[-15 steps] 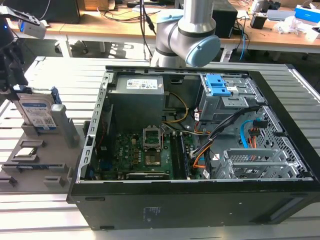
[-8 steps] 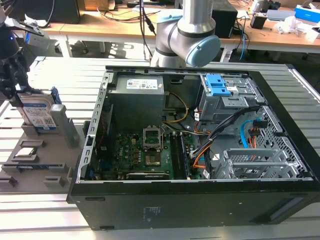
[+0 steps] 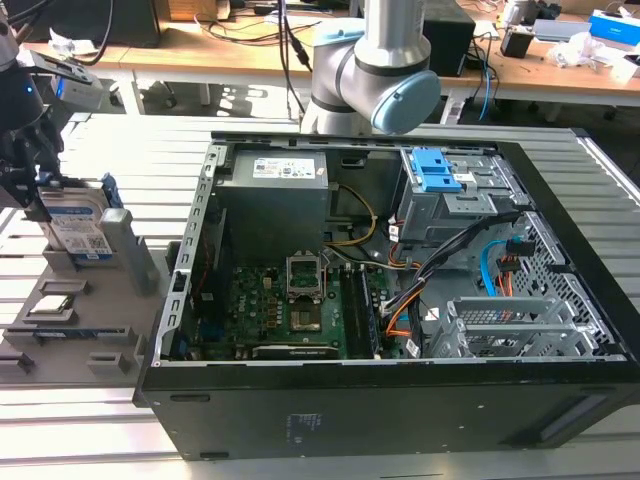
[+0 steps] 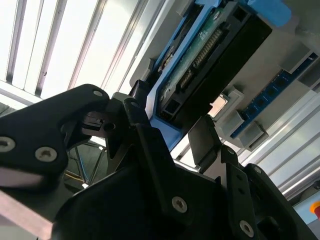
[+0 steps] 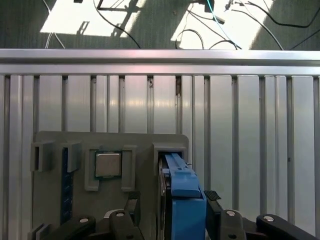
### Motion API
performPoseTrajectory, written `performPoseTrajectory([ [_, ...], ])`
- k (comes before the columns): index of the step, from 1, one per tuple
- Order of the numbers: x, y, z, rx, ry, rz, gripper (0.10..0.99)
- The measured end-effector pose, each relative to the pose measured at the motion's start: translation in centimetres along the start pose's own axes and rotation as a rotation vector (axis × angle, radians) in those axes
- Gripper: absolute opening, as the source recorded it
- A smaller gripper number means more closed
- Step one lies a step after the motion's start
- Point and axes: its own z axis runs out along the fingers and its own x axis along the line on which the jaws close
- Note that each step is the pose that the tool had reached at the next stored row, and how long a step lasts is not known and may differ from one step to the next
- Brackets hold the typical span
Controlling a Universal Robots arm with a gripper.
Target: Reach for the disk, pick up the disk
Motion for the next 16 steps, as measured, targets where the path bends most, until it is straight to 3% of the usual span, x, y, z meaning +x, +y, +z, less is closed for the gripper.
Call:
performPoseTrajectory([
  [6, 0.0, 0.0, 0.0, 0.0, 0.0001, 0.0, 0.588],
  [9, 0.0, 0.0, 0.0, 0.0, 0.0004, 0.0, 0.396],
  [16, 0.0, 0.0, 0.0, 0.0, 0.0006, 0.0, 0.369],
])
